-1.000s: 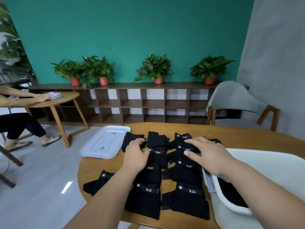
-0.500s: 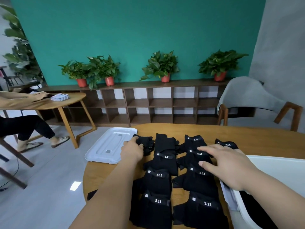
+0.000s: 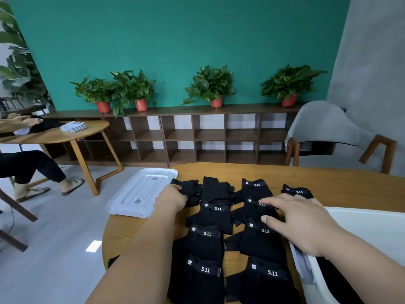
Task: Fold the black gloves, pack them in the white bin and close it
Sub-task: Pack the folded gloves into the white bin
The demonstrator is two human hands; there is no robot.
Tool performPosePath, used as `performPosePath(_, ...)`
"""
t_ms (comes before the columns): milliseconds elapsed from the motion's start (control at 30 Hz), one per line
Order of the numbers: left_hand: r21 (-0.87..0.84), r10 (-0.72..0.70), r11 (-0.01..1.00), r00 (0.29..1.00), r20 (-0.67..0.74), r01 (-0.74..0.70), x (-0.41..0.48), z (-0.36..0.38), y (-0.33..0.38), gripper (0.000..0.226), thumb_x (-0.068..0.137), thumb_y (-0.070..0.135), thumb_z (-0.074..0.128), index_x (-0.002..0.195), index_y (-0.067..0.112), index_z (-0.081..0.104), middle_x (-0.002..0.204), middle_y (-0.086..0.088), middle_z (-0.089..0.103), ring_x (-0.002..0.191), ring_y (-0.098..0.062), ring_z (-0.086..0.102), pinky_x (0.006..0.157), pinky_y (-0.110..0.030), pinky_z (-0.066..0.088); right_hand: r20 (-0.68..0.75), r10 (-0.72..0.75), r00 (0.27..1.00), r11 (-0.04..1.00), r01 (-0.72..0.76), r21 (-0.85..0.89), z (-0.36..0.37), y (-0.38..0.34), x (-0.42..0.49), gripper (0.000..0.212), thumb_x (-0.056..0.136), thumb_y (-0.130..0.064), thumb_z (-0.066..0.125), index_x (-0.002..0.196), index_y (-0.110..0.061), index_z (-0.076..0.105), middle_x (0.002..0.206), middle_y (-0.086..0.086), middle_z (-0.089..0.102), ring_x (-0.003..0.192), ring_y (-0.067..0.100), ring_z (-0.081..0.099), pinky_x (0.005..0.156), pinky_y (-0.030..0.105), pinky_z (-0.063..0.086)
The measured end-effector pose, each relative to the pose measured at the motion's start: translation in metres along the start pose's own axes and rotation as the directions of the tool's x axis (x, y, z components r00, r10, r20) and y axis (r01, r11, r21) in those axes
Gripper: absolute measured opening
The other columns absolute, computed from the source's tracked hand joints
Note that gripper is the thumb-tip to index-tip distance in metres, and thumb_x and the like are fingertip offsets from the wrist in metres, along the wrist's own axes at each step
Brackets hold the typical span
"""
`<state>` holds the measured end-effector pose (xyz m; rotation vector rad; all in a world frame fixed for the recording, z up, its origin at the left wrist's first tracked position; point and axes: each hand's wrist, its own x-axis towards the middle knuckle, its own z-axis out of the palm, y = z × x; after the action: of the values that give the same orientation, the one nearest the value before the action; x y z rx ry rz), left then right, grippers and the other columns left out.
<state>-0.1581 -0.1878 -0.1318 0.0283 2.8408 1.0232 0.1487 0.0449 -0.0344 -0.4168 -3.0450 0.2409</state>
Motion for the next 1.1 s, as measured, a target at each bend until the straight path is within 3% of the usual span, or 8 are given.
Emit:
performPosePath(100, -0.125, 0.008, 0.992, 1.0, -0.03, -0.011, -0.003, -0.001, 0.005, 0.022, 0.096, 0.038, 0.073, 0.112, 0.025, 0.068, 0.11, 0.0, 0.068, 0.108, -0.028, 0.065, 0.102, -0.046, 0.054, -0.001, 0.004, 1.0, 1.0, -0.004, 0.002, 0.001, 0.0, 0.0, 0.052, 0.102, -0.07, 0.034, 0.151, -0.056, 0.036, 0.154, -0.027, 0.042, 0.138, 0.007, 0.041, 0.114, 0.035, 0.028)
performPosePath(200, -0.229, 0.009, 0.973, 0.997, -0.076, -0.026, -0.009, -0.003, 0.007, 0.005, 0.099, 0.021, 0.07, 0.102, 0.023, 0.069, 0.108, -0.006, 0.07, 0.105, -0.029, 0.067, 0.097, -0.042, 0.057, -0.006, 0.001, 1.0, 1.0, -0.001, 0.009, 0.001, -0.001, 0.0, 0.051, 0.102, -0.07, 0.034, 0.151, -0.056, 0.037, 0.153, -0.028, 0.043, 0.137, 0.007, 0.041, 0.115, 0.035, 0.028)
performPosePath(433, -0.414, 0.064, 0.896, 0.971, -0.231, -0.158, -0.033, -0.015, 0.015, 0.027, 0.096, -0.001, 0.063, 0.106, 0.023, 0.067, 0.108, -0.004, 0.069, 0.092, -0.021, 0.064, 0.077, -0.029, 0.051, -0.005, 0.011, 1.0, 1.0, -0.011, 0.001, 0.002, -0.001, 0.0, 0.05, 0.103, -0.068, 0.036, 0.151, -0.055, 0.037, 0.151, -0.026, 0.046, 0.135, 0.009, 0.043, 0.114, 0.034, 0.028)
performPosePath(633, -0.503, 0.158, 0.803, 0.928, -0.336, -0.319, -0.063, -0.045, 0.031, 0.033, 0.099, 0.001, 0.066, 0.103, 0.034, 0.067, 0.109, 0.003, 0.071, 0.096, -0.017, 0.068, 0.091, -0.045, 0.062, 0.001, 0.014, 1.0, 1.0, -0.014, -0.01, 0.0, -0.002, 0.001, 0.054, 0.103, -0.068, 0.035, 0.155, -0.053, 0.034, 0.153, -0.021, 0.045, 0.137, 0.012, 0.043, 0.113, 0.035, 0.028)
performPosePath(733, -0.507, 0.252, 0.754, 0.897, -0.363, -0.417, -0.081, -0.06, 0.044, 0.032, 0.1, 0.002, 0.067, 0.106, 0.033, 0.069, 0.113, 0.01, 0.067, 0.114, -0.014, 0.061, 0.097, -0.037, 0.058, 0.009, 0.017, 1.0, 1.0, -0.018, 0.018, 0.002, -0.001, 0.004, 0.059, 0.102, -0.071, 0.035, 0.157, -0.051, 0.031, 0.157, -0.018, 0.044, 0.142, 0.013, 0.04, 0.115, 0.037, 0.027)
performPosePath(833, -0.553, 0.345, 0.68, 0.876, -0.338, -0.481, -0.107, -0.074, 0.059, 0.038, 0.1, 0.0, 0.065, 0.106, 0.037, 0.07, 0.112, 0.015, 0.068, 0.109, 0.001, 0.063, 0.094, -0.025, 0.055, 0.006, 0.02, 1.0, 0.999, -0.021, 0.04, -0.001, -0.002, 0.001, 0.062, 0.102, -0.071, 0.034, 0.16, -0.048, 0.028, 0.16, -0.011, 0.043, 0.147, 0.016, 0.038, 0.119, 0.039, 0.026)
performPosePath(1000, -0.602, 0.447, 0.594, 0.841, -0.303, -0.533, -0.155, -0.089, 0.082, 0.045, 0.101, 0.005, 0.066, 0.108, 0.049, 0.071, 0.132, 0.012, 0.067, 0.134, -0.008, 0.055, 0.113, -0.039, 0.049, 0.012, 0.016, 1.0, 0.994, -0.017, 0.111, -0.014, -0.004, -0.005, 0.066, 0.103, -0.069, 0.037, 0.162, -0.044, 0.024, 0.16, -0.002, 0.041, 0.147, 0.022, 0.038, 0.12, 0.042, 0.033)
performPosePath(1100, -0.636, 0.509, 0.548, 0.82, -0.262, -0.543, -0.187, -0.098, 0.095, 0.045, 0.103, 0.005, 0.064, 0.116, 0.048, 0.071, 0.132, 0.013, 0.067, 0.124, 0.003, 0.058, 0.103, -0.023, 0.049, -0.047, -0.015, 0.999, 0.986, 0.022, 0.165, -0.028, -0.009, -0.011, 0.067, 0.103, -0.066, 0.039, 0.163, -0.042, 0.022, 0.161, 0.001, 0.039, 0.149, 0.024, 0.036, 0.117, 0.04, 0.038)
